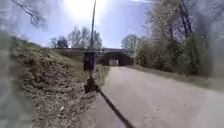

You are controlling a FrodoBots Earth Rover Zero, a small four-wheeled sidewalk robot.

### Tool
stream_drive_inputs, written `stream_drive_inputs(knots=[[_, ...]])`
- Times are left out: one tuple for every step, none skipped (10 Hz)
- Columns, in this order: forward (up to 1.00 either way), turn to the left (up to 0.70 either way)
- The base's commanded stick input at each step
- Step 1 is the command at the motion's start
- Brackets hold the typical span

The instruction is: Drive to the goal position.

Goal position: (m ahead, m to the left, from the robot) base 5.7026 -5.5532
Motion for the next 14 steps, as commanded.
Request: stream_drive_inputs(knots=[[0.70, -0.14], [0.70, -0.11], [0.70, 0.00], [0.70, -0.14], [0.70, -0.14], [0.70, -0.05], [0.70, 0.00], [0.70, 0.00], [0.70, 0.00], [0.70, 0.00], [0.70, 0.00], [0.70, 0.00], [0.70, 0.00], [0.70, 0.00]])
